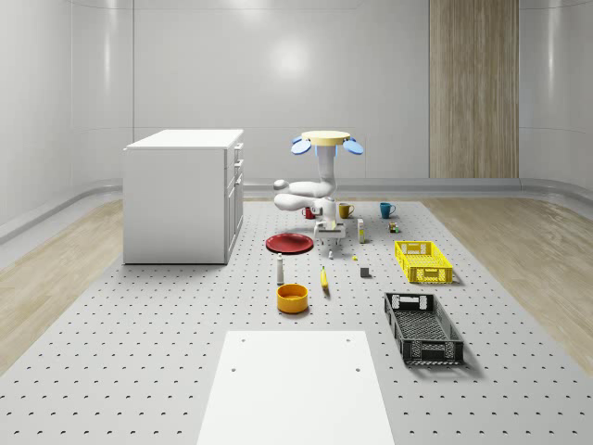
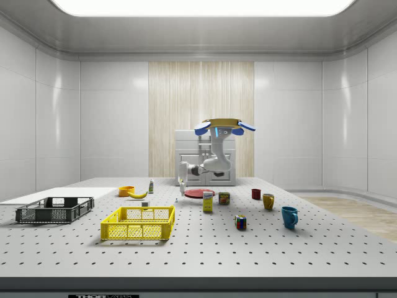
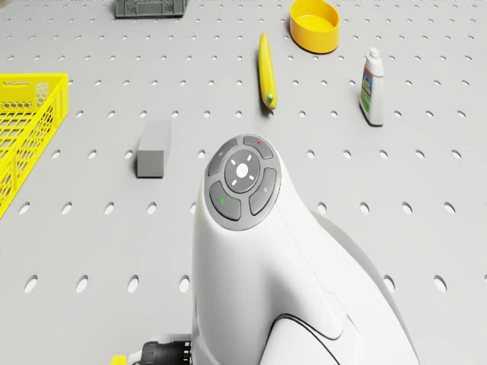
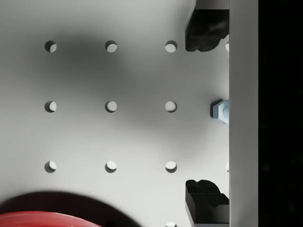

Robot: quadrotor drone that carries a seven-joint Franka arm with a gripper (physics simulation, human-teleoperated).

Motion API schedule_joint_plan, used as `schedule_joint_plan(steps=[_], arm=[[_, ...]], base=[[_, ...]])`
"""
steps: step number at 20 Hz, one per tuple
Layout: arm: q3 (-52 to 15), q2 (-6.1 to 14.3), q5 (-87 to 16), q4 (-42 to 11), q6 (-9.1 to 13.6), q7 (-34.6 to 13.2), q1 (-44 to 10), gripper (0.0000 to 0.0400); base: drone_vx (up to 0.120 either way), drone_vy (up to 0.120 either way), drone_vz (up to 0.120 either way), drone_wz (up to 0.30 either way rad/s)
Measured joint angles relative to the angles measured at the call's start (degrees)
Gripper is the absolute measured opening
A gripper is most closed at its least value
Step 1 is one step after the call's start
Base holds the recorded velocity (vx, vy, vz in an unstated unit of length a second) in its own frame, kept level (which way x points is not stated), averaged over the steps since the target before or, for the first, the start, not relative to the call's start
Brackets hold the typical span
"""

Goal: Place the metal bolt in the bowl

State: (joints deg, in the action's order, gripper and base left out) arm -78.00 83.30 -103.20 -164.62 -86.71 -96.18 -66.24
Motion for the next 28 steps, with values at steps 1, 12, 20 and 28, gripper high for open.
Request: schedule_joint_plan(steps=[1,12,20,28], arm=[[0.0,0.1,0.0,0.0,-0.1,0.0,0.0,0.0400],[1.0,1.4,-0.6,0.2,-1.7,-0.2,-0.3,0.0400],[5.2,2.2,-4.5,1.2,-3.9,-0.1,-0.8,0.0400],[7.5,2.4,-6.5,2.1,-5.0,-0.1,-1.5,0.0400]], base=[[0.120,0.000,0.000,0.000],[0.062,0.000,0.000,0.000],[0.000,0.000,0.000,0.000],[0.000,0.000,0.000,0.000]])
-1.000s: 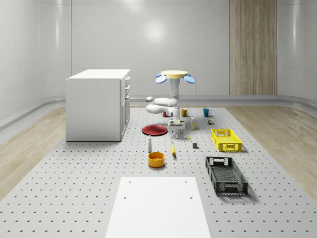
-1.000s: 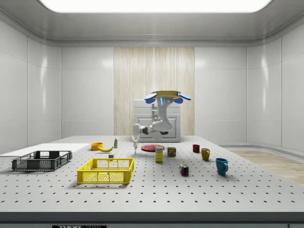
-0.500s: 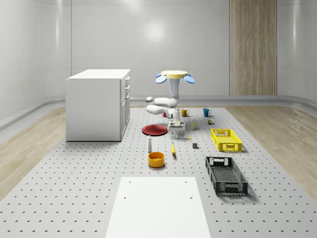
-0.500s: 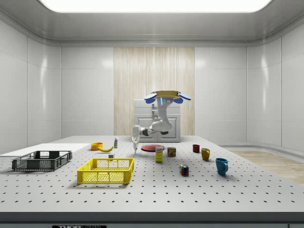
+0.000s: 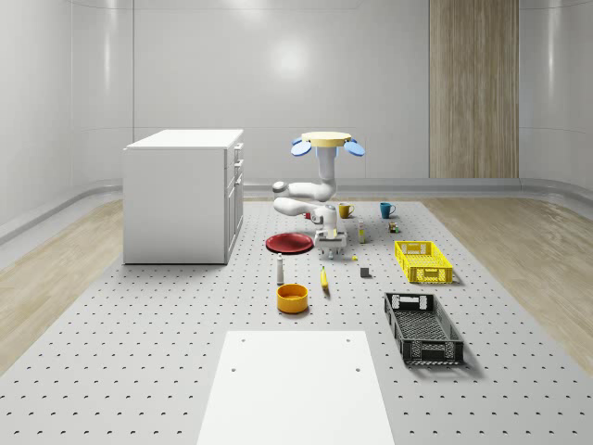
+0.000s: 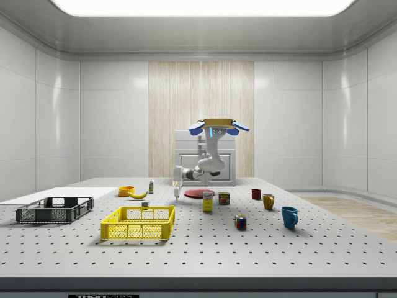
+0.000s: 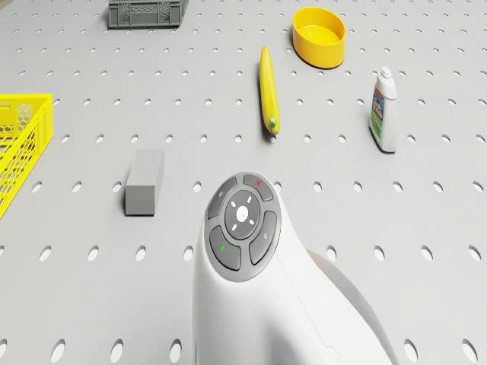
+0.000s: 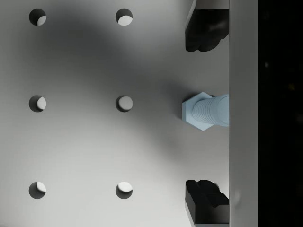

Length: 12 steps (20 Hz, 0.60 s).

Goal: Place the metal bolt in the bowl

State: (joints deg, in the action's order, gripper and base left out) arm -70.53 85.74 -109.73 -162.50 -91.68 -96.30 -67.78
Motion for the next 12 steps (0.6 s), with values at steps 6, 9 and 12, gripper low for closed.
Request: schedule_joint_plan(steps=[6,9,12], arm=[[-0.1,-0.3,0.0,1.1,-0.1,-0.1,-1.2,0.0315],[-0.1,-0.3,0.1,1.3,-0.2,-0.2,-1.4,0.0202],[-0.1,-0.2,0.1,1.4,-0.2,-0.2,-1.6,0.0148]], base=[[0.000,0.000,0.000,0.000],[0.000,0.000,0.000,0.000],[0.000,0.000,0.000,0.000]])
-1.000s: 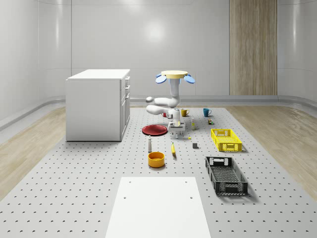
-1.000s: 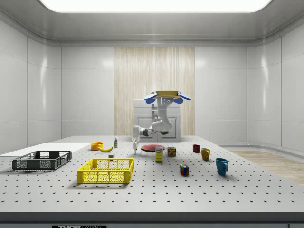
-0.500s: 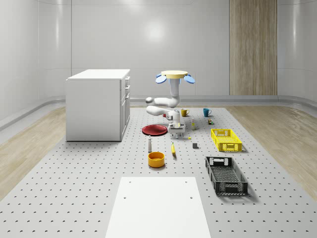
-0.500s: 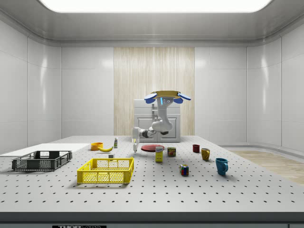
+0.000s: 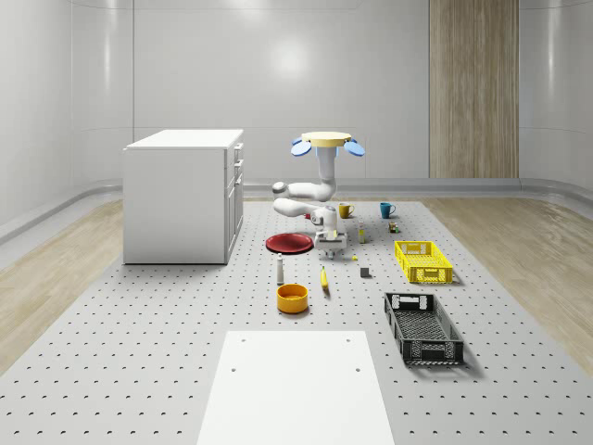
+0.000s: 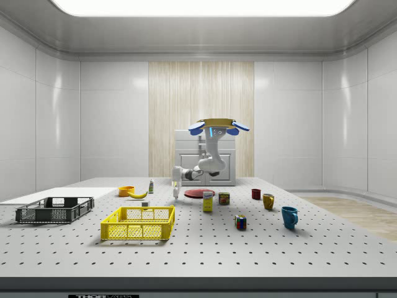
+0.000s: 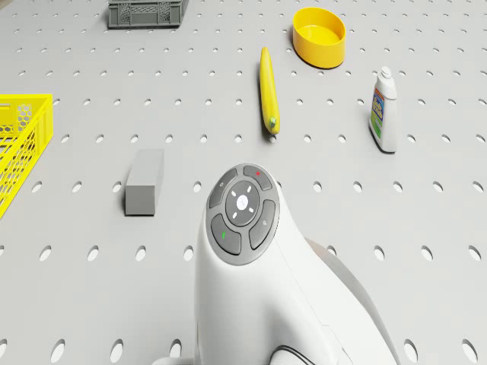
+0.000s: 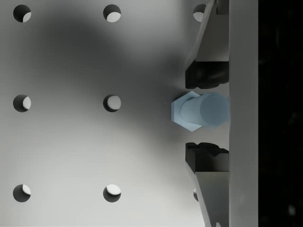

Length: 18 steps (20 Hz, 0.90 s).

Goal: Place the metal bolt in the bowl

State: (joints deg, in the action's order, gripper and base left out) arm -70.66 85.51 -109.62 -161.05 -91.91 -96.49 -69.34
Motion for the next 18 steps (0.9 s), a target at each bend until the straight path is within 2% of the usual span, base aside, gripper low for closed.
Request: schedule_joint_plan(steps=[4,10,13,18], arm=[[0.0,0.1,0.0,0.1,-0.1,0.0,-0.1,0.0118],[-2.2,0.2,2.1,-0.5,0.7,-0.1,0.1,0.0104],[-3.8,0.2,3.7,-0.9,1.2,-0.2,0.3,0.0102],[-5.2,0.5,5.0,-1.2,1.4,-0.3,0.3,0.0101]], base=[[0.000,0.000,0.000,0.000],[0.000,0.000,0.007,0.000],[0.000,0.000,0.120,0.000],[0.112,-0.112,0.120,0.000]])
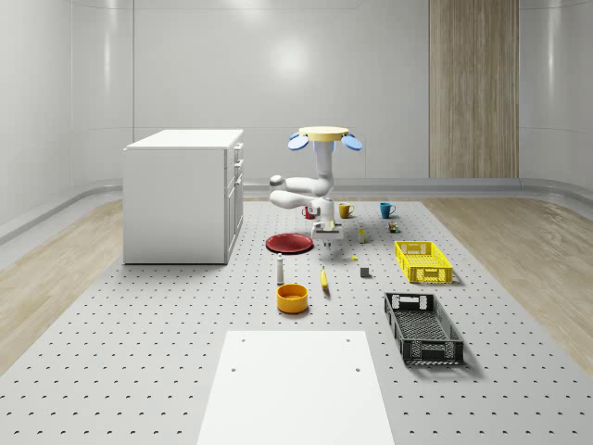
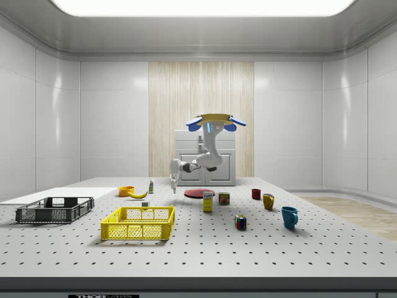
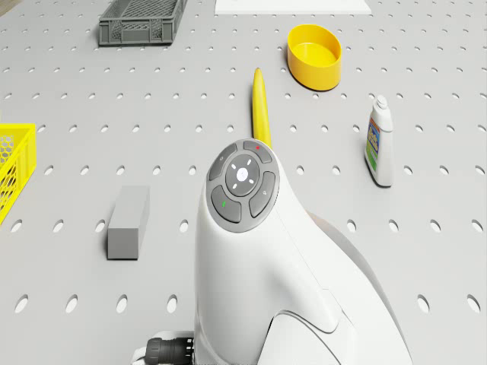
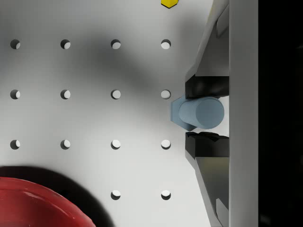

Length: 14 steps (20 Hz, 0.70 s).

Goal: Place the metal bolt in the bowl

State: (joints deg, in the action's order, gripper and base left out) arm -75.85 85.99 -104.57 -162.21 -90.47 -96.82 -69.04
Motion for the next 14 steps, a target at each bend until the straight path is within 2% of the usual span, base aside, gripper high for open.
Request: schedule_joint_plan(steps=[7,14], arm=[[-0.6,0.4,0.7,-0.1,-0.2,-0.1,-0.1,0.0100],[-0.8,0.8,1.0,-0.1,-0.5,-0.2,-0.2,0.0100]], base=[[0.120,-0.120,0.120,0.000],[0.120,0.000,0.006,0.000]])
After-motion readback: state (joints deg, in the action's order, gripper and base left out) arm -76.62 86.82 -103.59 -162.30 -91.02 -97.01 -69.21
